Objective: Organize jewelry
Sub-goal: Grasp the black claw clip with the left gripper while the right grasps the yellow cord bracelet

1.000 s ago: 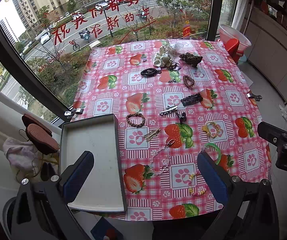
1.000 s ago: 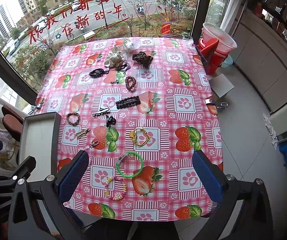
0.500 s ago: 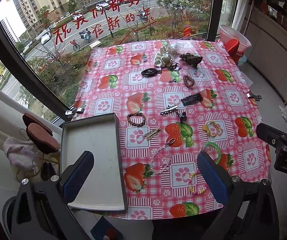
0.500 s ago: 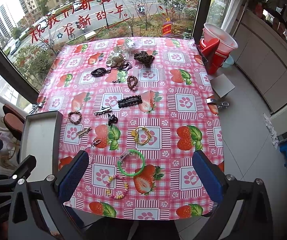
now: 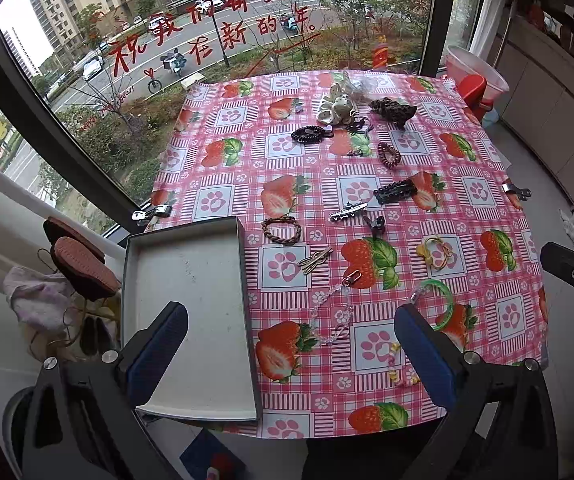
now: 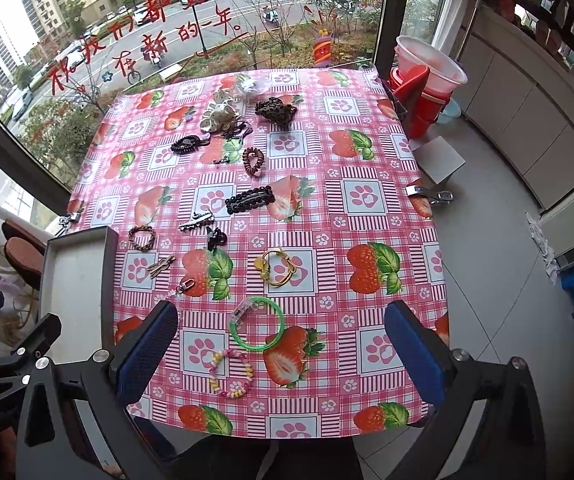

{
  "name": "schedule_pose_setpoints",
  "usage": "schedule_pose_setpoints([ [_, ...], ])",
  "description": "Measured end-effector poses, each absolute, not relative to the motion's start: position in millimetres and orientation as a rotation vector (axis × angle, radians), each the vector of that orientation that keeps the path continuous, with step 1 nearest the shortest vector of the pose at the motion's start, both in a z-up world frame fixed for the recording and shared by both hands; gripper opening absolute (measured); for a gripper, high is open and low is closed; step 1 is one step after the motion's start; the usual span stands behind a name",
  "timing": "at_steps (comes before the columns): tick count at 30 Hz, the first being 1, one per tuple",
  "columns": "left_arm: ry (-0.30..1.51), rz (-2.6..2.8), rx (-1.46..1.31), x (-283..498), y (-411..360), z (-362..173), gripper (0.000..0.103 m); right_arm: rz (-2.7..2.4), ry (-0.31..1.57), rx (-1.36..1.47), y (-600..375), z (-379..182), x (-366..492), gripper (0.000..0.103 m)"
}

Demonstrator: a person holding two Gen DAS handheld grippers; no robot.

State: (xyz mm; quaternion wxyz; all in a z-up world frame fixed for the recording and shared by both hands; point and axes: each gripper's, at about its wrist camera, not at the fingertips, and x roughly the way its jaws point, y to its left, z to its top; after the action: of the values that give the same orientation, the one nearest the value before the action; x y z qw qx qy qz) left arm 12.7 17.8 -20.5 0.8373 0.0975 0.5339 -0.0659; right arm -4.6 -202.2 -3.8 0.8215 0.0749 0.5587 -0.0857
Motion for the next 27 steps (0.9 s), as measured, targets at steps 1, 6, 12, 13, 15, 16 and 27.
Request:
schedule_pose_setpoints([
  [1,1.135,-0.141,0.205,14,20,-24,0.103,-0.186,1.192,0.165,-203,-5,-5,0.103],
  [6,1.171,-0.186,0.219,19,26,-48,0.103,-0.224,1.230,0.201,-214,-22,-10,0.103],
  [12,1.204,-0.246,0.259,23,21,-81,0.103,-0.253,1.293,0.246,-218,-55,-19,0.103],
  [13,1.219,-0.249,0.259,25,20,-88,0.103,-0.251,1.302,0.250,-218,-60,-20,0.103],
  [15,1.246,-0.253,0.250,29,18,-101,0.103,-0.247,1.330,0.253,-219,-73,-20,0.103],
  [16,1.253,-0.256,0.244,31,17,-106,0.103,-0.242,1.343,0.254,-220,-79,-20,0.103],
  [27,1.270,-0.224,0.210,74,-9,-146,0.095,-0.172,1.425,0.196,-235,-133,29,0.103],
])
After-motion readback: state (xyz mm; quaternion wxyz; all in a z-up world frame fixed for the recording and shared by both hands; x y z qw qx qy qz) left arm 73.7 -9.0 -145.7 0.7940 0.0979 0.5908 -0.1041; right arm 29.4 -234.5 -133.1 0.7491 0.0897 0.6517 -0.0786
